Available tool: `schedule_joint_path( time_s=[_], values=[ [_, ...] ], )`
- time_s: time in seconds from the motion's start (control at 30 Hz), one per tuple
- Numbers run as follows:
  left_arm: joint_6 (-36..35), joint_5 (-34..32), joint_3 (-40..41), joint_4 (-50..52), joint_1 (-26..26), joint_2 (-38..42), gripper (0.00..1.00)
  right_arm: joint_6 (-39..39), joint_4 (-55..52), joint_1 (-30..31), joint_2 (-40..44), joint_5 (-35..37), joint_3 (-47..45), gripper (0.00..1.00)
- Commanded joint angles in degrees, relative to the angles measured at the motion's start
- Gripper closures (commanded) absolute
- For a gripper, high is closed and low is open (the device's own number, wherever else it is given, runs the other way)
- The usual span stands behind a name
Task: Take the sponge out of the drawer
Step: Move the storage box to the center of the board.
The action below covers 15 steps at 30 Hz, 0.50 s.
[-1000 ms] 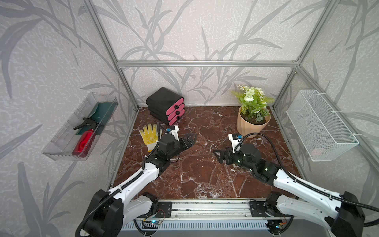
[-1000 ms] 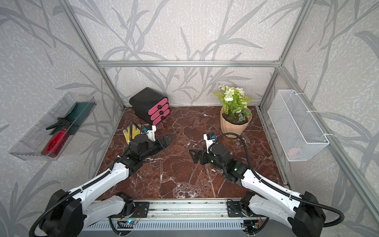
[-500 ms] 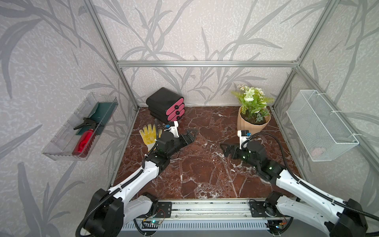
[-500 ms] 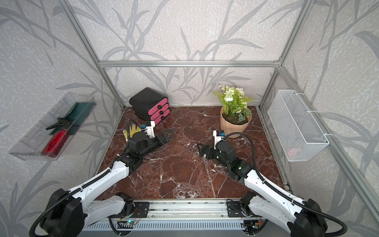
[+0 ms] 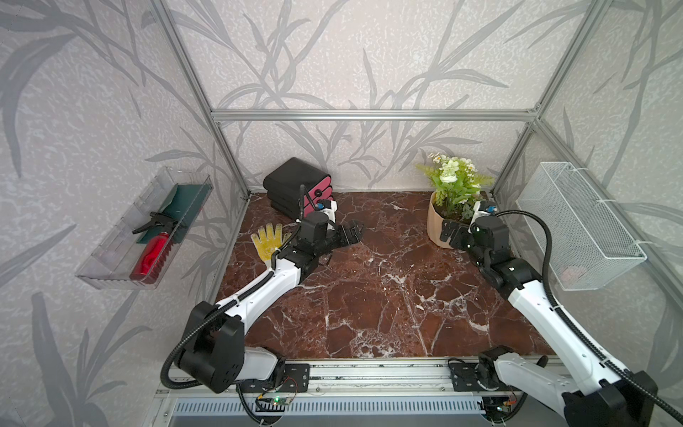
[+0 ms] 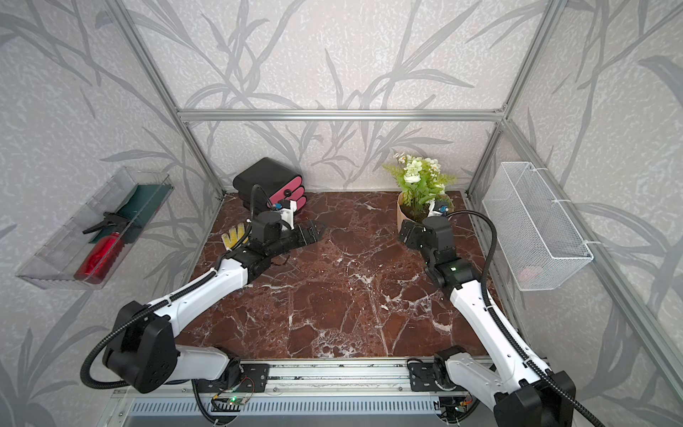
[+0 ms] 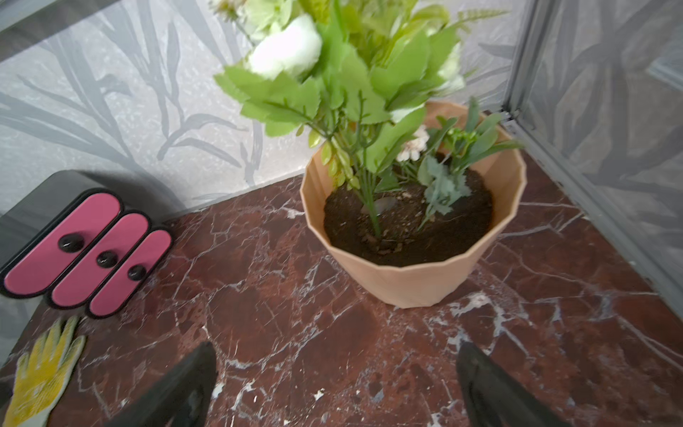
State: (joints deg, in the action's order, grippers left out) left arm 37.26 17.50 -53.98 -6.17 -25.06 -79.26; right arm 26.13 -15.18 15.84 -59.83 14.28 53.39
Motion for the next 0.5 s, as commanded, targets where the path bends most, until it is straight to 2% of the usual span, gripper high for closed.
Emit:
schedule_joint_path(
  time_s=[0.0, 0.07, 0.2, 0.3, 0.47],
  values=[
    [-5.39, -0.37, -2.47, 3.92, 0.41, 0.06, 0.01, -2.28, -3.56, -1.41, 1.20, 2.06, 1.34, 0.01],
    [-8.80, -4.62, -4.78, 8.89, 0.81, 0.63, 0.01, -3.42, -3.70, -1.46, 1.22, 0.64, 1.88, 0.00],
    [-14.76, -11.70, -13.15, 19.22, 4.32, 0.06, 0.01, -4.57, -1.05, -1.36, 0.67, -8.04, 2.00, 0.00],
    [-16.24, -15.00, -20.01, 23.93, 9.33, -2.58, 0.01, -5.06, -1.80, -0.10, 0.11, -7.43, 3.11, 0.00],
    [-18.54, -16.61, -30.54, 28.00, 17.68, -10.82, 0.01, -6.63, -2.04, 3.20, 0.68, -7.01, 3.30, 0.00]
  ],
)
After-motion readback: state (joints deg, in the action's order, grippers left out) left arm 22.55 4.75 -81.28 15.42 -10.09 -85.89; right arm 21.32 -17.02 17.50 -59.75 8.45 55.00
